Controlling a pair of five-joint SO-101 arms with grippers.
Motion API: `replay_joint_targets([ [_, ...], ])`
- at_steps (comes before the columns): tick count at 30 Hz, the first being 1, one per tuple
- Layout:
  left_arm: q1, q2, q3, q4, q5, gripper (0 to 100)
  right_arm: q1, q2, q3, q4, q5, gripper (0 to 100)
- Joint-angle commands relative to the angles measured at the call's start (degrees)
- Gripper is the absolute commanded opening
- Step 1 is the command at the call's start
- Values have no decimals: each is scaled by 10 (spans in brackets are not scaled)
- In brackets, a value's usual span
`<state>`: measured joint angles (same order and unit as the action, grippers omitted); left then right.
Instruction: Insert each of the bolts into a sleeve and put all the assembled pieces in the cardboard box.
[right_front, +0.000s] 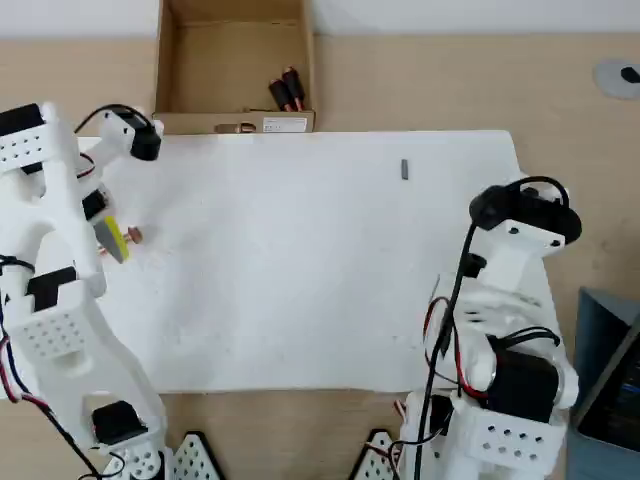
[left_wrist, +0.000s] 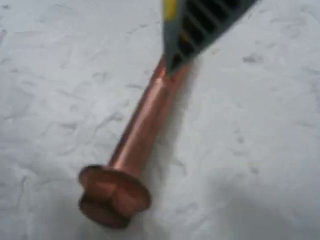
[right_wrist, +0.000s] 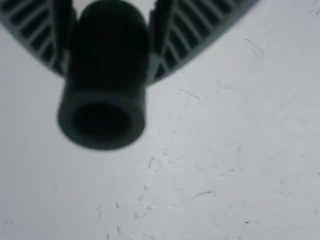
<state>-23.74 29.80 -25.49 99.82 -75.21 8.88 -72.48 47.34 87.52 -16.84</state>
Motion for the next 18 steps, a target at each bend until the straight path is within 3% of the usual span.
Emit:
replay_joint_targets([
  [1,2,6,-45,5,-22,250,6,-5,-9,-13,-1,9],
  [18,18,159,-202,5,-47,250,5,-4,-35,-13,0,9],
])
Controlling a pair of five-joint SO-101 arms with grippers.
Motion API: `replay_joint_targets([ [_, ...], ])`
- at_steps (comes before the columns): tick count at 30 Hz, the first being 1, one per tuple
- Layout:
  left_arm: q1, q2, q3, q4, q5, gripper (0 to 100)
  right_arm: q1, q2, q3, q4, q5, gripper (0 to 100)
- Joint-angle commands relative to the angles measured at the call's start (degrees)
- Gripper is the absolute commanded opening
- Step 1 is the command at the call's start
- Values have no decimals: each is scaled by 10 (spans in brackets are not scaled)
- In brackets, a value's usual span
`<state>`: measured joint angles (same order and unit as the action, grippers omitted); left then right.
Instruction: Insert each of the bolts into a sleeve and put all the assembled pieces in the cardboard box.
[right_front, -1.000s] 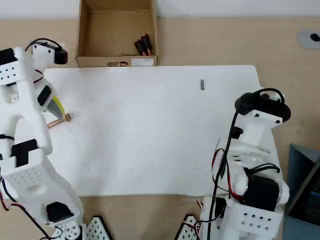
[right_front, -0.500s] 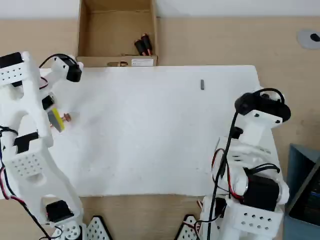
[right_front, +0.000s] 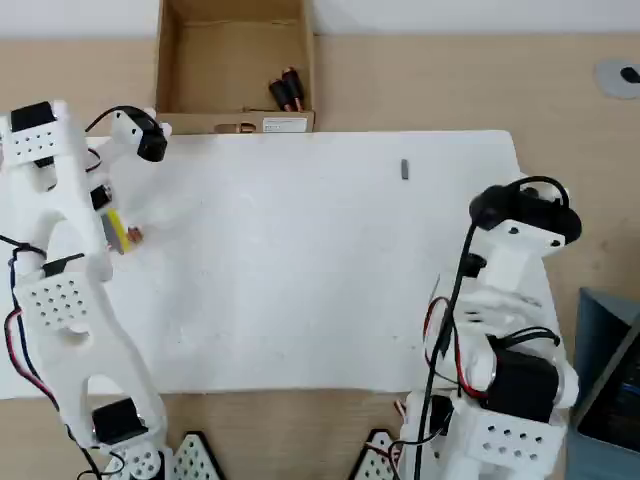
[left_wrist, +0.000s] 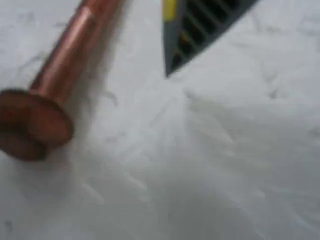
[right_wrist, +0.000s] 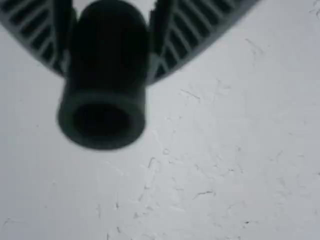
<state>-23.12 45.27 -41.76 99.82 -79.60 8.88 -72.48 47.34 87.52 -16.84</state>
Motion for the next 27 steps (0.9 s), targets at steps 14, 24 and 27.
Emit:
replay_joint_targets([
  [14,29,69,-44,5,0,65,5,-4,-51,-13,0,9],
  [24,32,56,-49,6,75,2,4,-4,-72,-12,0,9],
  [27,32,13,-44,6,101,2,4,-4,-89,-11,0,9],
])
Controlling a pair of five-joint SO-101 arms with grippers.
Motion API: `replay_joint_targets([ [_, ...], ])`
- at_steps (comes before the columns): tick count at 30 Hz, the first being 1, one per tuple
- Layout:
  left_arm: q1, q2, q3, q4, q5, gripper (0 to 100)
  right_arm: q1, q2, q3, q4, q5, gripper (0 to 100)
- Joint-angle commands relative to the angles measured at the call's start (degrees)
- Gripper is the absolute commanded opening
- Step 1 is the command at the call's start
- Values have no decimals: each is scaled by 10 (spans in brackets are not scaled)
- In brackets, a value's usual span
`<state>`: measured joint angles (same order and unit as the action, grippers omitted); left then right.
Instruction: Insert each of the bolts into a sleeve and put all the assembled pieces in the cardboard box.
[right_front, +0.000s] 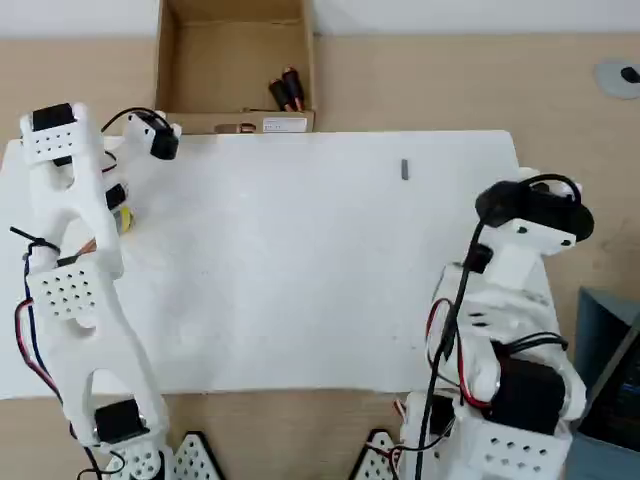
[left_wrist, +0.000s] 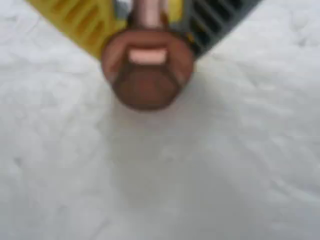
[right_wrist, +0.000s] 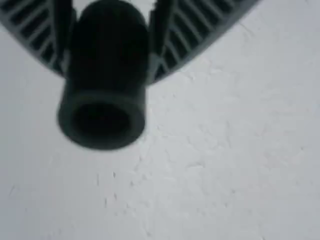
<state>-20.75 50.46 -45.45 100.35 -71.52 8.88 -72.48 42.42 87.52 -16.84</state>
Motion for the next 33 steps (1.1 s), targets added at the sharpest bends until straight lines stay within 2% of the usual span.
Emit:
replay_joint_targets([
  [1,9,-58,-7,1,32,2,4,-4,-47,-11,0,9],
  [5,18,-135,-7,1,103,6,4,-4,-68,-9,12,9],
  [15,45,-320,-6,1,349,3,3,-4,-131,-8,94,9],
  [27,47,-516,4,1,498,2,3,-5,-196,83,142,9],
  [33,67,-671,137,1,554,2,3,-5,-210,97,146,9],
])
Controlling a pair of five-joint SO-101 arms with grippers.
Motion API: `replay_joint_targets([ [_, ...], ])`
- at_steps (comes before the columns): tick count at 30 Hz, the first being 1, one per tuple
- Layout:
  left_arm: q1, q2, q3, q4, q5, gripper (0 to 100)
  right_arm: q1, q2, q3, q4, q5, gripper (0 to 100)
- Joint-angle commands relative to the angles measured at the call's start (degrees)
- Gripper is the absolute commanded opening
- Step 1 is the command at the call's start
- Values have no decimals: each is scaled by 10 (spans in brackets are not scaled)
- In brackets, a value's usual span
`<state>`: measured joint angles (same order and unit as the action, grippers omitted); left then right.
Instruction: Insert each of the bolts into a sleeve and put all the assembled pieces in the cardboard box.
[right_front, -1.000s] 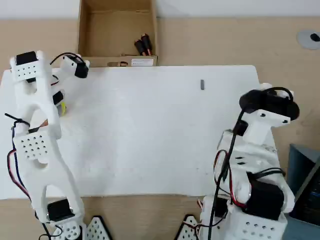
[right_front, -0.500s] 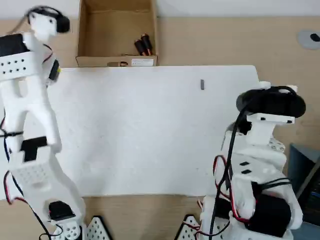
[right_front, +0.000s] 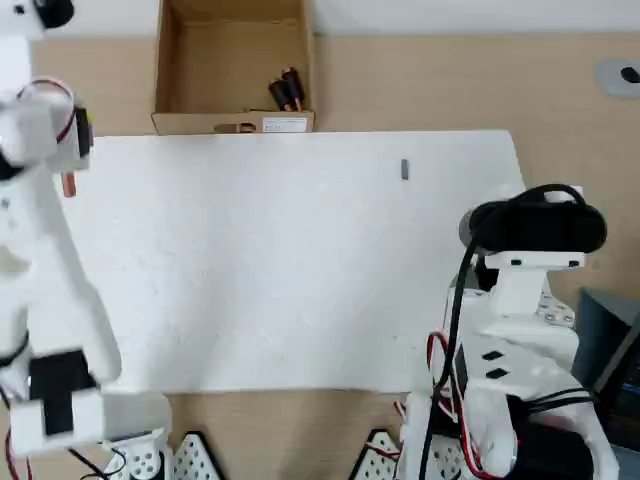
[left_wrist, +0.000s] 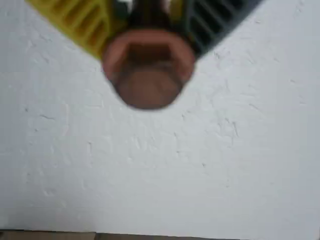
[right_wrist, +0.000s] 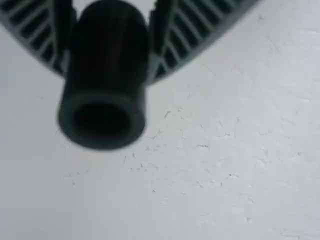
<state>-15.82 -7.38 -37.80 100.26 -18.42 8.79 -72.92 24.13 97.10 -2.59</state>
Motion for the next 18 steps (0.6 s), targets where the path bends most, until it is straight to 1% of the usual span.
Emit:
replay_joint_targets([
  [1,23,-124,97,2,31,2,4,0,-25,0,4,9],
  [3,38,-193,165,2,48,2,3,0,-20,-4,4,9],
  [5,57,-257,229,0,73,2,-15,0,-10,-8,4,9],
  [8,76,-342,327,-29,120,2,-45,0,-2,-10,-1,9],
  [13,74,-471,493,-139,189,2,-90,-1,46,-76,-14,9],
  [18,78,-622,675,-255,227,2,-148,-54,148,-168,-12,9],
])
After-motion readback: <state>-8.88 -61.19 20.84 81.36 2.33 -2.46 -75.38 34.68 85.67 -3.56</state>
